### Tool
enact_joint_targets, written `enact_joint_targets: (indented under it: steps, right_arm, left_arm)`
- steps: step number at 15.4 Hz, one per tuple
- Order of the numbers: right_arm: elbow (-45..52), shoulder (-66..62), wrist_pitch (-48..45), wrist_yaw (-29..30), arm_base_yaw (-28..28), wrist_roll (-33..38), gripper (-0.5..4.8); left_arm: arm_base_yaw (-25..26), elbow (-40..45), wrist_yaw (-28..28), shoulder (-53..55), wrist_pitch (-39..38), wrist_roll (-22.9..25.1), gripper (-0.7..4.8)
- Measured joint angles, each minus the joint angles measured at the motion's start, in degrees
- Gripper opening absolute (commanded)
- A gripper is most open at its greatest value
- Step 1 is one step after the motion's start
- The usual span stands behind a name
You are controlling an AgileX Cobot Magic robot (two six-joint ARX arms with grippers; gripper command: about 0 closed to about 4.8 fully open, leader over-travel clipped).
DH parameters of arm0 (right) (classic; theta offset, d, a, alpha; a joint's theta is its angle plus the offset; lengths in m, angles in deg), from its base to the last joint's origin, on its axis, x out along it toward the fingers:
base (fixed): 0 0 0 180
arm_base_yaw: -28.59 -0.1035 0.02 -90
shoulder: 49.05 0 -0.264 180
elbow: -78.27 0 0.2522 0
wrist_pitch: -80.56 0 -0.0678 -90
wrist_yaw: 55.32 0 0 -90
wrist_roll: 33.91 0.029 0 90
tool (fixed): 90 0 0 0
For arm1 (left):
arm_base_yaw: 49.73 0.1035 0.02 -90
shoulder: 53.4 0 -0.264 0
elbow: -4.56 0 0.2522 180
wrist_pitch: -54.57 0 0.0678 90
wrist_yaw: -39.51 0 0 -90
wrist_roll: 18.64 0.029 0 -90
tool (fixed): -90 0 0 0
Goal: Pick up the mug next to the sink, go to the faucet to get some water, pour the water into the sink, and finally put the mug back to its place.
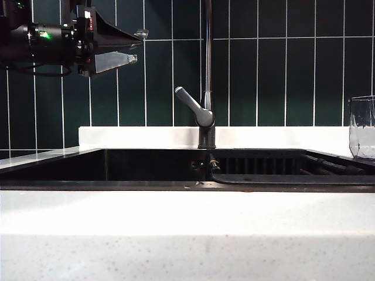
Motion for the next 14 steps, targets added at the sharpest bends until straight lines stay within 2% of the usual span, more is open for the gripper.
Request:
enact_joint_targets:
  steps: [7, 14]
  right_arm:
    - [0.0, -8.4, -3.9, 1.5, 0.1, 0.0, 3.06]
    - [0.0, -17.0, -14.4, 3.3, 0.1, 0.4, 3.06]
  left_arm:
    - [-0.1, -0.2, 0.0, 0.0, 0.0, 1.0, 3.32]
    - [0.0, -0.2, 0.0, 0.0, 0.0, 1.9, 3.32]
